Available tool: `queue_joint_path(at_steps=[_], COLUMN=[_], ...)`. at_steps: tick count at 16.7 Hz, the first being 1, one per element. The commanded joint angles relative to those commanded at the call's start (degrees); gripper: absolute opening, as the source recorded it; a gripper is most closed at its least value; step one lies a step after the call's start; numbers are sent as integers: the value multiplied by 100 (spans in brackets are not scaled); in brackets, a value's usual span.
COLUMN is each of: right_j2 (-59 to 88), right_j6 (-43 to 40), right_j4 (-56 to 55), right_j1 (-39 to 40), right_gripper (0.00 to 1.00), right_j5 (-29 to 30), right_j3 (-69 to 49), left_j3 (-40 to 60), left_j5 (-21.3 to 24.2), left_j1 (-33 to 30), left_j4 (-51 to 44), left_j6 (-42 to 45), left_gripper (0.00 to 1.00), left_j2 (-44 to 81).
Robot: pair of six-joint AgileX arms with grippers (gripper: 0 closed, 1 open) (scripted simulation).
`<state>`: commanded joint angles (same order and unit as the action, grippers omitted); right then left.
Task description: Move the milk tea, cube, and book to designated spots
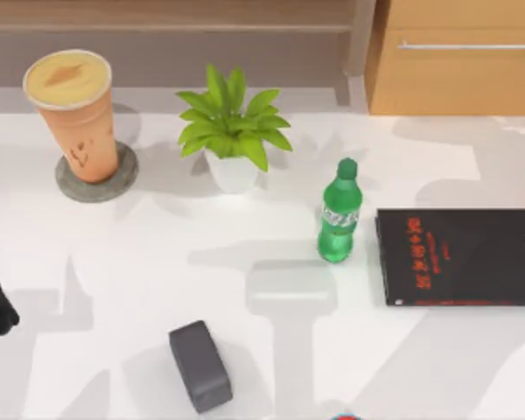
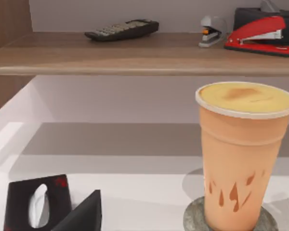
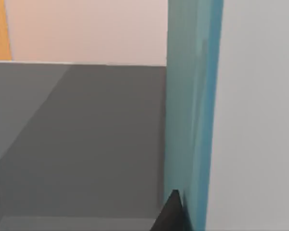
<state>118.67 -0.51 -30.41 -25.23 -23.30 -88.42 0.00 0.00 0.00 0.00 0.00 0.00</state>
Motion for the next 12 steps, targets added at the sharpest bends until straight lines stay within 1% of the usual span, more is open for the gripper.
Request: queue_joint_path(at_steps=[4, 6, 9, 12], right_j2=[-27, -299, -1110, -2220], right_j6=[63, 351, 1229, 2661], right_j4=[-3, -4, -69, -207], right_j1=[24, 28, 224, 723], right_gripper=[0, 0, 0, 0], right_j5=[33, 200, 666, 1320], right_j3=[3, 85, 223, 453], left_j3=[0, 0, 0, 0], left_j5=[0, 0, 0, 0], left_j1=[0, 0, 0, 0], left_j4=[0, 0, 0, 0], left_j6=[0, 0, 0, 0], left_gripper=[100, 100, 100, 100], left_j2=[0, 0, 0, 0])
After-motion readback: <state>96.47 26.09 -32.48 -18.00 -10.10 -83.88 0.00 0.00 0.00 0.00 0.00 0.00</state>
